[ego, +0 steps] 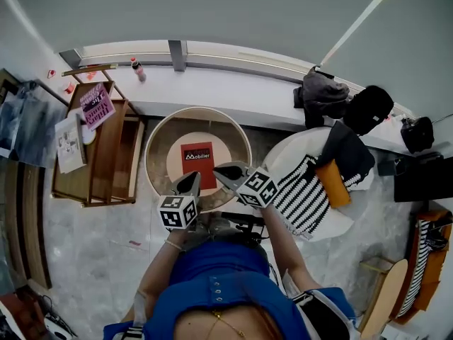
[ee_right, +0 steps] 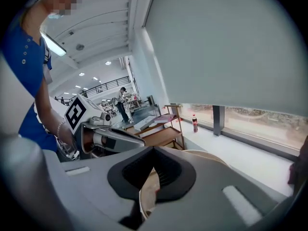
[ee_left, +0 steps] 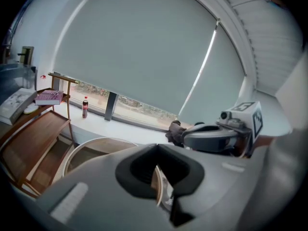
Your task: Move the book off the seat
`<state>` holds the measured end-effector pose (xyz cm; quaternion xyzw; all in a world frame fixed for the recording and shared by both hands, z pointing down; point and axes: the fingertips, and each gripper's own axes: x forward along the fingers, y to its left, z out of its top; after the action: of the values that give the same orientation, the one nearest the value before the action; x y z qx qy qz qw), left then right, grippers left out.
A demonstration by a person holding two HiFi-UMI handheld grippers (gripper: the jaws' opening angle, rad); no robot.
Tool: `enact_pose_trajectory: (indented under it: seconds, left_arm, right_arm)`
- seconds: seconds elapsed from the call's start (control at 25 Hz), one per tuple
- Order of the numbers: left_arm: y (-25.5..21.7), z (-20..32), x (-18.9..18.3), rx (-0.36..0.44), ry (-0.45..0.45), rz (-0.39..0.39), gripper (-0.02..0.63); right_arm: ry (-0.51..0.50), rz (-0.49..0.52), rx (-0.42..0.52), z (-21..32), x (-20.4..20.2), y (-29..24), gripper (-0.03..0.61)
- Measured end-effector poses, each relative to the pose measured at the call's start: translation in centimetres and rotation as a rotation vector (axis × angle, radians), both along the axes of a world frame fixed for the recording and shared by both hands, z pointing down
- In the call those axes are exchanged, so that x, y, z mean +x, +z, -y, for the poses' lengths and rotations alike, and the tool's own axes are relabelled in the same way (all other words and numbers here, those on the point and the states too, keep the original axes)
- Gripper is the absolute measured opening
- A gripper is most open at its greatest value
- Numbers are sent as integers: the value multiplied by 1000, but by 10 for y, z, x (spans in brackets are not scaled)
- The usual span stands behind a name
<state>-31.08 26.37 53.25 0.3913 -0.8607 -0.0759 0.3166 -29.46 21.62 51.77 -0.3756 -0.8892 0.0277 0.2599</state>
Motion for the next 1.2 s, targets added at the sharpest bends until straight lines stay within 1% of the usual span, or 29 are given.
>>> enact_pose_trajectory:
  seconds: [0.2, 0.32, 0.44, 0.56, 0.76, 0.88, 1.08, 1.2]
  left_arm:
    - [-31, 0, 6, 38, -10, 35, 2]
    - [-51, 2, 2, 62, -5, 75, 2]
    - [-69, 6, 9, 90, -3, 100, 2]
    - [-85, 9, 15, 112, 6, 126, 2]
    - [-106, 15, 23, 151, 11, 149, 2]
    - [-116, 14, 26, 166, 11, 159, 2]
    - [-129, 14, 25, 161, 13, 201, 2]
    - [-136, 14, 24, 173, 5, 212, 2]
  right_arm:
    - [40, 129, 21, 13, 5, -44, 0]
    - [50, 225, 41, 17, 2, -73, 0]
    - [61, 305, 62, 19, 13, -100, 0]
    - [87, 369, 53, 22, 20, -124, 0]
    - [131, 394, 36, 27, 29, -137, 0]
    - [131, 386, 6, 21, 33, -141, 0]
    - [124, 400, -16, 11, 30, -147, 0]
    - [121, 407, -34, 6, 28, -151, 0]
